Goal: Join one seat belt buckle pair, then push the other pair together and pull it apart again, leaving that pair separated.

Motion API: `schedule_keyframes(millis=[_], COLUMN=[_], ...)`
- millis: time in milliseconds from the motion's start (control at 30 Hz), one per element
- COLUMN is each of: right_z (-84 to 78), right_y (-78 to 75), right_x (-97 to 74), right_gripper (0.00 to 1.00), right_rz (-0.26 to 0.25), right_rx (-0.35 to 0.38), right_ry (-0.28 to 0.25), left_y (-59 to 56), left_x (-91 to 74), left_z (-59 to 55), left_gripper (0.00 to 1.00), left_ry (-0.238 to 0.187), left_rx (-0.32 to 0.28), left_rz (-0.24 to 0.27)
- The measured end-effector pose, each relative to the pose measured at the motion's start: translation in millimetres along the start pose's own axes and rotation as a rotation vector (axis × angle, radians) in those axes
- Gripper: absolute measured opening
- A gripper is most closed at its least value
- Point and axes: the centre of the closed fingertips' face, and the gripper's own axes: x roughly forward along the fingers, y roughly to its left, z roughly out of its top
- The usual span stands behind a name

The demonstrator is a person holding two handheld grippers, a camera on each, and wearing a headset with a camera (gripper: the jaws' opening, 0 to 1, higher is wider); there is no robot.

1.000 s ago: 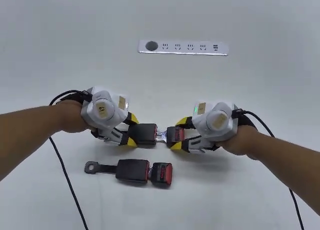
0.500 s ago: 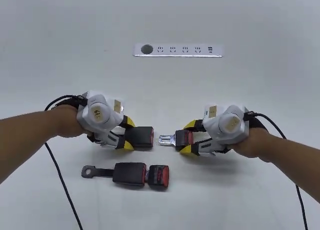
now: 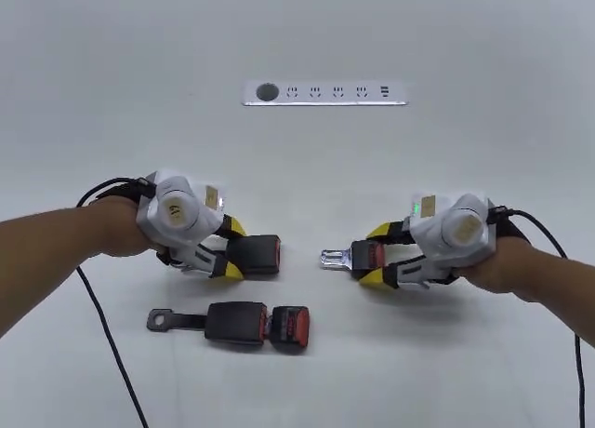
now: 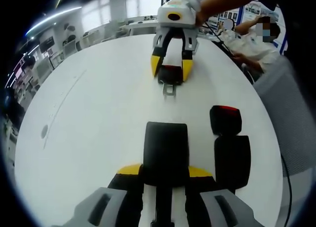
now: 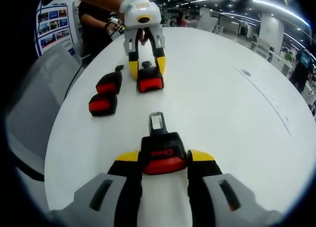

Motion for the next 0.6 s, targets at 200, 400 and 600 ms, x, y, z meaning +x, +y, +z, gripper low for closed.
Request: schedule_keyframes(millis=[200, 400, 600], right_z=[-8.7, -15.6, -23.4], right_y=[-5.3, -4.7, -4.3], right_x=[-3.4, -9.3, -17.5], right_gripper=[0.35, 0.35, 0.35], right_rz=[-0.015, -0.024, -0.027], right_rx=[0.011, 0.020, 0.025], right_ry=[0.001, 0.008, 0.016], left_y=[-0.8, 0.2, -0.9], left_x=[0.1, 1.1, 0.3], left_z=[-0.3, -1.7, -0.2], left_gripper=[0.33, 0.33, 0.33], left_ry=[0.007, 0.008, 0.008], left_rx=[-0.004, -0.004, -0.007], left_rz=[0.002, 0.001, 0.002])
